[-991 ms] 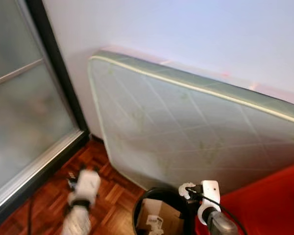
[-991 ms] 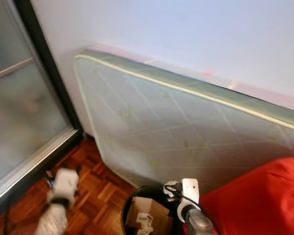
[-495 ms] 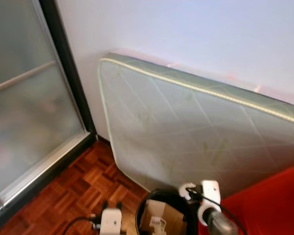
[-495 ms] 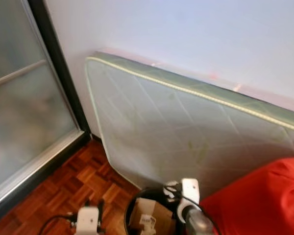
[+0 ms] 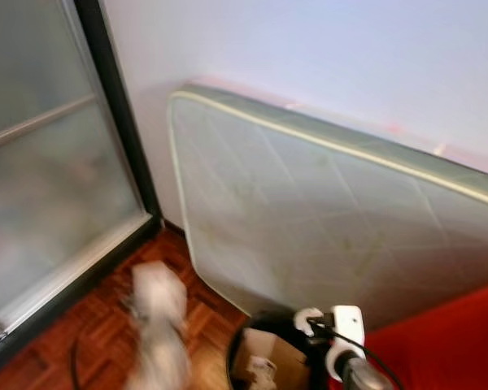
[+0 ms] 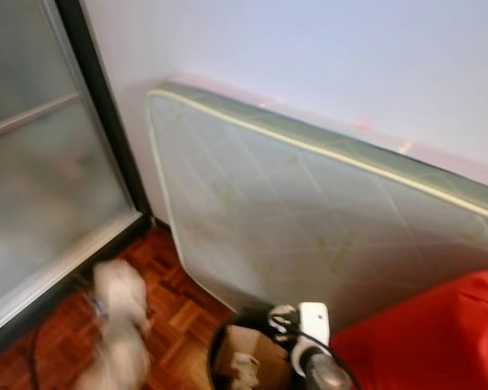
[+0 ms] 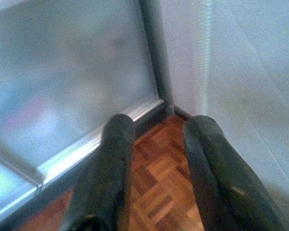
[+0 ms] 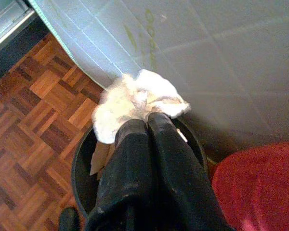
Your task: Clean up the room
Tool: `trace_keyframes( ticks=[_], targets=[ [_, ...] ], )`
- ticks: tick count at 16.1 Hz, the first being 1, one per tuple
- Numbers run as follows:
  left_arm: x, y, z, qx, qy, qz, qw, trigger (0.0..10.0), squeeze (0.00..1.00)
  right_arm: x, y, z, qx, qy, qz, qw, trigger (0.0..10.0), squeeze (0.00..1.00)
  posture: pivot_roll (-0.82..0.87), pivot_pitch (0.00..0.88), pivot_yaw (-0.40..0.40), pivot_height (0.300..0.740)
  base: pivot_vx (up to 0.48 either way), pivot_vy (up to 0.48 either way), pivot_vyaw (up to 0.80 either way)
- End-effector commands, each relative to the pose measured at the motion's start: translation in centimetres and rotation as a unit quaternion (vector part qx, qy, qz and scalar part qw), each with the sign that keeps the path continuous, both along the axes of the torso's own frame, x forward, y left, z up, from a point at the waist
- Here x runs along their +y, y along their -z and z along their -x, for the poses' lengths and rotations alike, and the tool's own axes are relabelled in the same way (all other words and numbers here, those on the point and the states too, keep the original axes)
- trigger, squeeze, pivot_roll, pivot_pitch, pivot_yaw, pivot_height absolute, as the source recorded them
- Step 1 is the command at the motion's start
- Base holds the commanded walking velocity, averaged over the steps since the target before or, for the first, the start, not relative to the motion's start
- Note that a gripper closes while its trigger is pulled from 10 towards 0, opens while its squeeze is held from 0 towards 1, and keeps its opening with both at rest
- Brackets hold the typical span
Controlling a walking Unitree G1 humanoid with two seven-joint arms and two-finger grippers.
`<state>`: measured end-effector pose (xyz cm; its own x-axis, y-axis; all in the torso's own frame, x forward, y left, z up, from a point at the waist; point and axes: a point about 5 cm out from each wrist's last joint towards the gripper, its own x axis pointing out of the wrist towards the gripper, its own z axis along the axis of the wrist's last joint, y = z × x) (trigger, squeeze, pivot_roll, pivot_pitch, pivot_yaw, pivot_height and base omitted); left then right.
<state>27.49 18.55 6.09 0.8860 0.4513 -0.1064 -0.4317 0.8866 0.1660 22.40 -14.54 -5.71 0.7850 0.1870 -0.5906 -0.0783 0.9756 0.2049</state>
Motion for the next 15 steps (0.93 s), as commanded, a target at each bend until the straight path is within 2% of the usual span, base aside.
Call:
trace_keyframes(
  ticks=[1,3,5,6,7,8,9,11,13,15],
  targets=[
    [1.5,1.0,-0.1,0.039,-0.024,0.020,0.999,10.0,0.00,-0.1,0.4,0.6,0.009,0.000,0.005,1.000,10.0,0.00,-0.03,0.000,-0.045,0.740,0.000,0.000,0.00],
    [1.8,0.8,-0.3,0.072,-0.015,0.002,0.997,10.0,0.00,0.2,0.6,0.8,0.014,-0.001,0.005,1.000,10.0,0.00,-0.03,0.000,-0.048,0.740,0.000,0.000,0.00],
    [0.7,1.0,0.5,0.084,0.000,0.020,0.996,10.0,0.00,0.8,0.7,0.9,0.019,-0.004,0.006,1.000,10.0,0.00,-0.03,0.000,-0.050,0.740,0.000,0.000,0.00],
    [2.5,4.0,0.6,0.130,0.010,0.023,0.991,10.0,0.00,0.9,0.7,1.0,0.020,-0.005,0.007,1.000,10.0,0.00,-0.03,0.000,-0.050,0.740,0.000,0.000,0.00],
    [5.2,7.0,1.8,0.191,0.003,0.045,0.981,10.0,0.00,1.1,0.8,1.1,0.021,-0.005,0.006,1.000,10.0,0.00,-0.03,0.000,-0.051,0.740,0.000,0.000,0.00],
    [5.6,7.9,2.5,0.209,0.009,0.069,0.975,10.0,0.00,1.3,0.9,1.4,0.024,-0.006,0.006,1.000,10.0,0.00,-0.03,0.002,-0.051,0.740,0.000,0.000,0.00],
    [5.2,8.7,2.7,0.233,0.029,0.074,0.969,10.0,0.00,0.8,0.6,0.8,0.019,-0.004,0.006,1.000,10.0,0.00,-0.02,0.002,-0.052,0.740,0.000,0.000,0.00],
    [5.1,9.3,3.5,0.252,0.030,0.068,0.965,10.0,0.00,0.8,0.5,0.7,0.018,-0.004,0.005,1.000,10.0,0.00,-0.02,0.002,-0.052,0.740,0.000,0.000,0.00],
    [5.1,9.7,3.9,0.262,0.030,0.067,0.962,10.0,0.00,0.7,0.5,0.7,0.018,-0.003,0.006,1.000,10.0,0.00,-0.02,0.001,-0.052,0.740,0.000,0.000,0.00],
    [5.1,10.0,4.0,0.264,0.052,0.059,0.961,10.0,0.00,0.8,0.5,0.7,0.018,-0.004,0.008,1.000,10.0,0.00,-0.02,0.001,-0.052,0.740,0.000,0.000,0.00]
  ],
)
